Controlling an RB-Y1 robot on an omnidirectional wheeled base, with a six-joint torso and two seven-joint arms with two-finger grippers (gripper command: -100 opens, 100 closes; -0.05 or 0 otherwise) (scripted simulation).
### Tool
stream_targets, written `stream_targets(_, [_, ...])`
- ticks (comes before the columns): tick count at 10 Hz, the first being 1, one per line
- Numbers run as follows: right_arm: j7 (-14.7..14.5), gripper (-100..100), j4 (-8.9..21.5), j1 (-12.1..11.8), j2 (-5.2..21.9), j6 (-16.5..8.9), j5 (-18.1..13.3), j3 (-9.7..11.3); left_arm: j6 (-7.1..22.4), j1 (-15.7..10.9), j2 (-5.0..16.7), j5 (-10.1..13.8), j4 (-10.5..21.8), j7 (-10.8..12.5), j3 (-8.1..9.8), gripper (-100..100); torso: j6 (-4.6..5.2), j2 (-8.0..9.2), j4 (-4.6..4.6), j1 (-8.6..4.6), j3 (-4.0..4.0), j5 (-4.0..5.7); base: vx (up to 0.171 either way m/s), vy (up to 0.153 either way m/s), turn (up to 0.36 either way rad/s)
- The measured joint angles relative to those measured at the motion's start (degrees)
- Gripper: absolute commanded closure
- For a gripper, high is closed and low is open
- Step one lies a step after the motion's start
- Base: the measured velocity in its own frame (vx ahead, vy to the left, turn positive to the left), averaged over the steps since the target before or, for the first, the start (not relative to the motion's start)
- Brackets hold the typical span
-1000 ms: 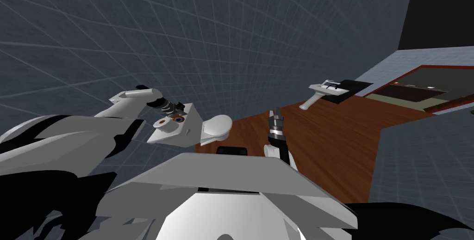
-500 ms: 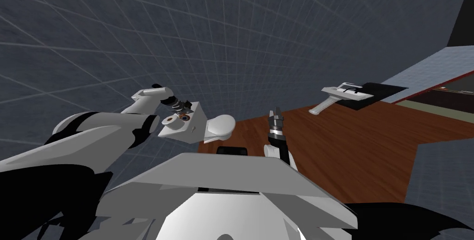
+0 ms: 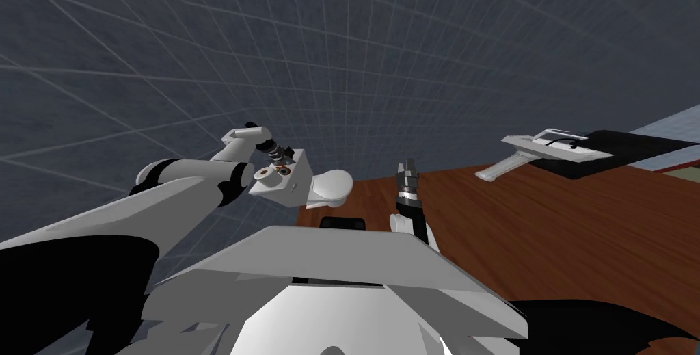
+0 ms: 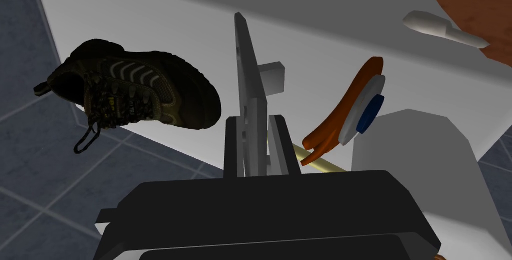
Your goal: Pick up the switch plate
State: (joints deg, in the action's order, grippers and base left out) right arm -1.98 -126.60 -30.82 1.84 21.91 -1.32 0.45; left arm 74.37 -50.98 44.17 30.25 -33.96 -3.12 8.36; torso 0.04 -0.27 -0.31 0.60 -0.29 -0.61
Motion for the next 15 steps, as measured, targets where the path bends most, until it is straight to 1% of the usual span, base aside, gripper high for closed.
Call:
stream_targets(1, [0.0, 0, 0.0, 0.0, 0.0, 0.0, 0.0, 0.0, 0.27, 0.4, -0.61, -1.08, -1.0, 0.16, 0.18, 100, -0.03, 0.04, 0.01, -0.02, 0.02, 0.02, 0.021, 0.022, 0.33])
stream_targets(2, [0.0, 0, 0.0, -0.02, 0.0, 0.0, 0.0, -0.01, 0.69, -1.38, -2.08, -2.54, -0.27, -0.48, 1.68, 100, -0.2, 0.03, 0.06, 0.05, 0.05, 0.06, 0.029, 0.019, 0.319])
stream_targets(3, [0.0, 0, 0.0, -0.01, 0.0, 0.0, 0.0, -0.01, 1.03, -3.25, -3.62, -4.3, 0.38, -0.9, 2.42, 100, -0.12, 0.03, 0.04, 0.05, 0.04, 0.05, 0.016, 0.009, 0.034])
stream_targets(4, [0.0, 0, 0.0, 0.0, 0.0, 0.0, 0.0, 0.0, 1.41, -3.76, -4.74, -6.08, 0.03, -0.76, 2.64, 100, 0.0, 0.03, 0.01, -0.01, 0.02, 0.04, 0.022, 0.019, 0.3])
stream_targets(5, [0.0, 0, 0.0, -0.02, 0.0, 0.0, 0.0, -0.01, 3.35, -4.69, -6.59, -7.8, -2.41, -0.32, 4.12, 100, -0.12, 0.03, 0.08, -0.02, 0.06, 0.11, 0.037, 0.02, 0.242])
stream_targets(6, [0.0, 0, 0.0, -0.01, 0.0, 0.0, 0.0, -0.01, 4.49, -5.59, -8.37, -9.52, -3.38, -0.23, 5.05, 100, -0.04, 0.02, 0.02, -0.01, 0.03, 0.07, 0.021, 0.012, 0.038])
stream_targets(7, [0.0, 0, 0.0, 0.0, 0.0, 0.0, 0.0, 0.0, 3.41, -7.01, -9.78, -11.38, -0.93, -0.71, 5.15, 100, 0.04, 0.0, -0.03, -0.04, -0.02, 0.05, 0.003, 0.002, -0.038])
stream_targets(8, [0.0, 0, 0.0, 0.0, 0.0, 0.0, 0.0, 0.0, 2.87, -7.19, -10.33, -12.65, -0.44, -1.06, 5.25, 100, 0.0, 0.03, -0.01, -0.05, 0.01, 0.08, 0.024, 0.023, 0.343])
stream_targets(9, [0.0, 0, 0.0, -0.02, 0.0, 0.0, 0.0, -0.01, 3.2, -8.34, -11.96, -14.15, -0.26, -1.73, 6.79, 100, -0.15, 0.03, 0.03, 0.03, 0.03, 0.1, 0.032, 0.019, 0.29])
stream_targets(10, [0.0, 0, 0.0, -0.01, 0.0, 0.0, 0.0, -0.01, 4.27, -9.52, -13.74, -15.9, -1.1, -1.87, 7.6, 100, -0.02, 0.03, 0.04, 0.0, 0.04, 0.11, 0.02, 0.007, 0.023])
stream_targets(11, [0.0, 0, 0.0, 0.0, 0.0, 0.0, 0.0, 0.0, 4.16, -10.75, -14.63, -17.63, 0.04, -2.01, 7.81, 100, 0.06, 0.03, 0.01, -0.07, 0.02, 0.11, 0.004, 0.001, -0.04])
stream_targets(12, [0.0, 0, 0.0, 0.0, 0.0, 0.0, 0.0, 0.0, 4.03, -11.02, -15.08, -18.7, 0.16, -2.06, 7.86, 100, 0.05, 0.07, 0.02, -0.1, 0.04, 0.13, 0.023, 0.018, 0.49])
stream_targets(13, [0.0, 0, 0.0, 0.0, 0.0, 0.0, 0.0, 0.0, 7.52, -9.81, -17.44, -20.34, -5.94, -1.6, 9.32, 100, 0.13, 0.08, 0.07, -0.17, 0.08, 0.17, 0.03, 0.018, 0.064])
stream_targets(14, [0.0, 0, 0.0, 0.0, 0.0, 0.0, 0.0, 0.0, 7.2, -11.8, -18.91, -22.0, -3.97, -2.26, 10.14, 100, 0.11, 0.02, 0.06, -0.17, 0.04, 0.17, 0.017, 0.004, 0.042])
stream_targets(15, [0.0, 0, 0.0, 0.0, 0.0, 0.0, 0.0, 0.0, 5.12, -14.25, -19.39, -23.67, -0.35, -2.97, 10.36, 100, 0.09, 0.04, 0.08, -0.16, 0.06, 0.19, 0.008, -0.001, -0.001])
